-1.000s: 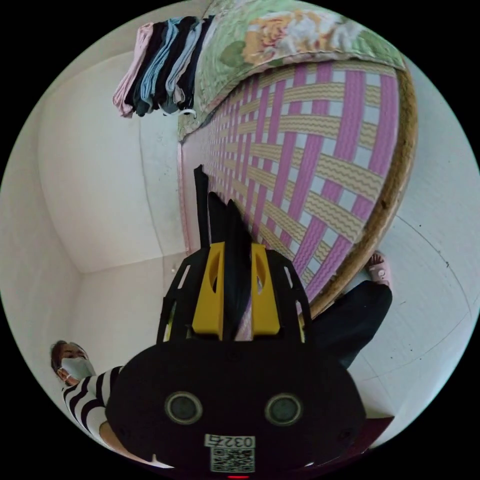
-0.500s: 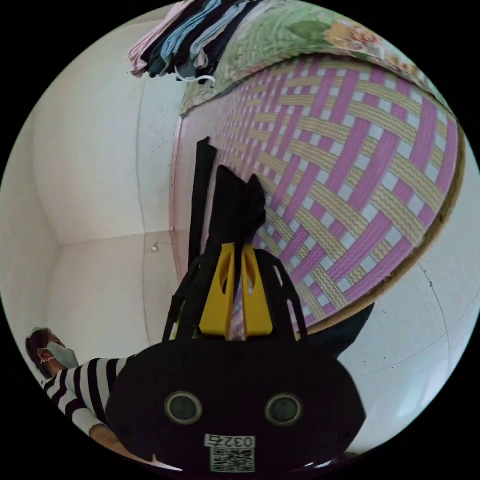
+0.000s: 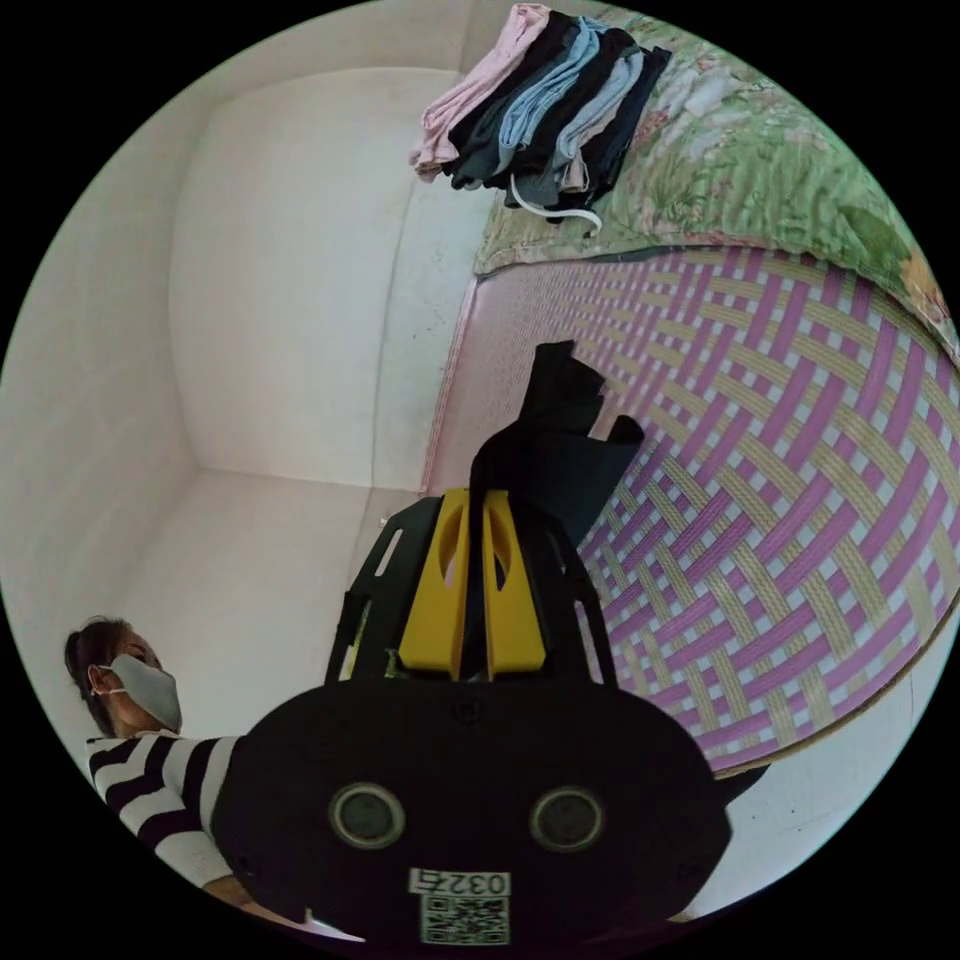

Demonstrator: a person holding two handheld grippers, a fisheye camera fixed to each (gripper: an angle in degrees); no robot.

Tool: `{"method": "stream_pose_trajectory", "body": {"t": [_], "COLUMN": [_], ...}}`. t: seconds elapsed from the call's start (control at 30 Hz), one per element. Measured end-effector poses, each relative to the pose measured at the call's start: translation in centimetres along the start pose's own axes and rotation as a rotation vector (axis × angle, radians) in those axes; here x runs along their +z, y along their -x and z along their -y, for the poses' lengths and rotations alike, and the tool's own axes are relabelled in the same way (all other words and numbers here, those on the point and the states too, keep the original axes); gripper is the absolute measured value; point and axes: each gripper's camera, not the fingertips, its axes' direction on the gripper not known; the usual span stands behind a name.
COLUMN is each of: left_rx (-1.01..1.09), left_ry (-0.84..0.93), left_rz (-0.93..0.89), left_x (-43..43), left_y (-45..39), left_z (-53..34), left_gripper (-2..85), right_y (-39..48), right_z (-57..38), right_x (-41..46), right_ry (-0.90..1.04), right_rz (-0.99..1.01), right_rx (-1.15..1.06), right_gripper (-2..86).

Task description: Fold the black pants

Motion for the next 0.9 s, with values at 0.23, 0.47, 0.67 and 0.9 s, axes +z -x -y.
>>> {"method": "stream_pose_trajectory", "body": {"t": [0.23,0.47,0.67,0.9], "left_rx": [0.015,0.035,-0.104,-0.099], "left_ry": [0.038,0.080,0.052,0.047], "left_rz": [-0.055,0.004,0.089,-0.045], "left_x": [4.8,18.2,25.9,30.6], "left_y": [-2.3,0.7,9.1,9.6], "left_z": [3.1,9.1,11.0,10.0], "left_gripper": [-0.9,-0.9,-0.9,-0.9], "right_y": [5.4,5.3,1.2,2.9], "right_z": [1.7,8.9,12.8,13.4], "right_x": [4.6,16.5,28.3,33.8], "right_ry": [0.005,0.009,0.088,0.068], "right_rz": [-0.010,-0.065,-0.155,-0.132], "right_rx": [-0.087,-0.085,-0.019,0.007], "right_gripper": [-0.9,-0.9,-0.9,-0.9]}}
